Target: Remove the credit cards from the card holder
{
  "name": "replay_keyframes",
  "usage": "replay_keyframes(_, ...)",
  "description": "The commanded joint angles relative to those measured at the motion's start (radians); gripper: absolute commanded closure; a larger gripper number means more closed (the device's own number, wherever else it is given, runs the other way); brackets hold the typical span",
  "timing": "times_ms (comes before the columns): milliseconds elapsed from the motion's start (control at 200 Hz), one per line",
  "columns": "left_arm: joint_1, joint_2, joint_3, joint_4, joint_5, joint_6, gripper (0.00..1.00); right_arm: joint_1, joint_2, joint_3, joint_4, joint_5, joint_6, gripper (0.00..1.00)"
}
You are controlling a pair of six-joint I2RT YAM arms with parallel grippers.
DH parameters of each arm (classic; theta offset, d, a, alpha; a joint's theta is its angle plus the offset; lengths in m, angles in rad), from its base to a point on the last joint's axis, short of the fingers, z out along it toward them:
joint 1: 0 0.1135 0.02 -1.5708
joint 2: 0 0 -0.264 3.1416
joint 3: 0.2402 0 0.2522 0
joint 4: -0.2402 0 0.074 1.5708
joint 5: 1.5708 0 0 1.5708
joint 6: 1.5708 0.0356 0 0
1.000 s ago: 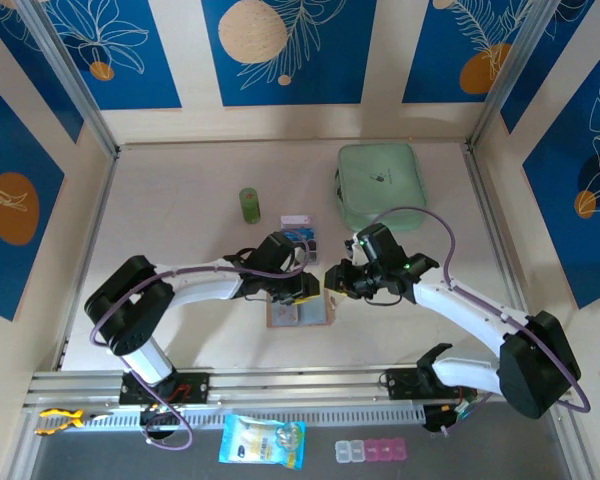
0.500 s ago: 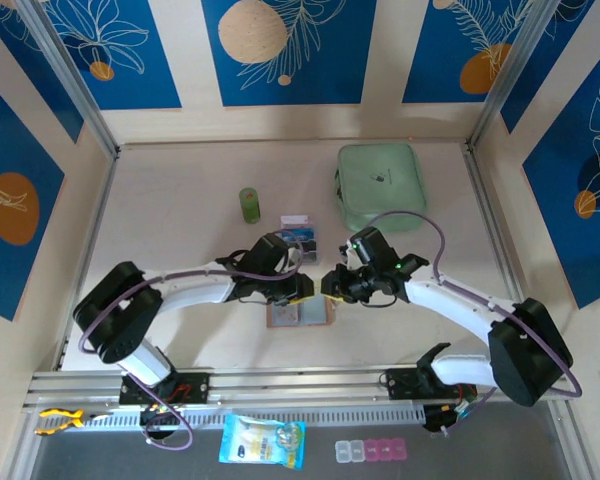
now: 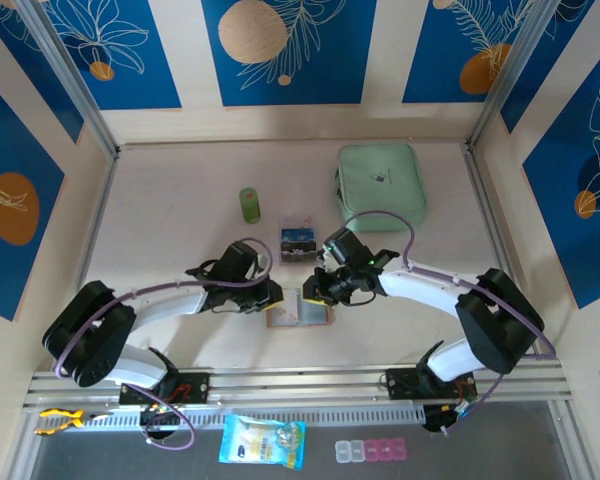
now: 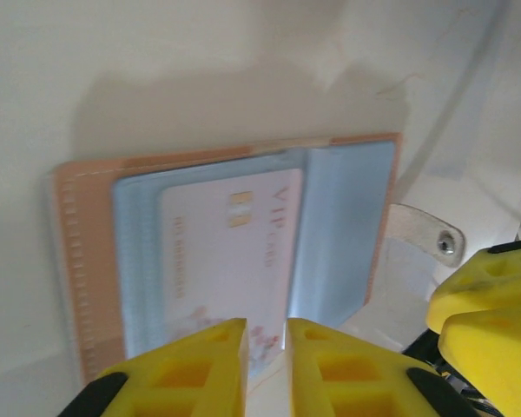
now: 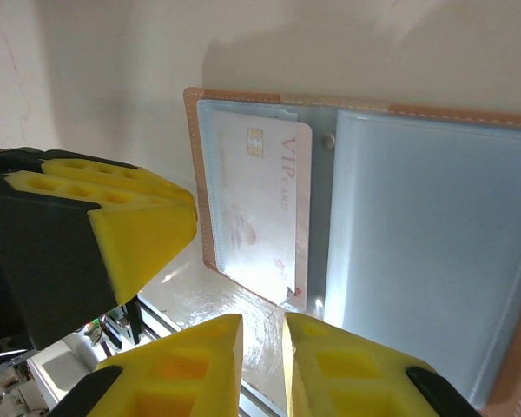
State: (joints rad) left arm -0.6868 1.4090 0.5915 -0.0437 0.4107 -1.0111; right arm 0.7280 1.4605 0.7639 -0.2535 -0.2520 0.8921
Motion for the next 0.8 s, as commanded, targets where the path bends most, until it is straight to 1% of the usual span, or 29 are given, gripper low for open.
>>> replay_keyframes(0,0.021,-0.011,-0.031,0.0,0.011,0.028,0.85,0.014,0.041,0.035,0.016,-0.026,0.007,0.79)
replay_keyframes(240,0.03,0.026,-0.036,0.026,0.029,0.034,0.91,0.024,0.109,0.061,0.038,-0.039,0.006,0.79)
replay_keyframes(485,0.036,0.054,-0.039,-0.008,0.01,0.061,0.96,0.03,0.165,0.085,0.052,-0.053,0.002,0.79)
replay_keyframes(795,0.038,0.076,-0.051,-0.01,0.006,0.069,0.97,0.034,0.216,0.095,0.063,-0.063,0.0,0.78)
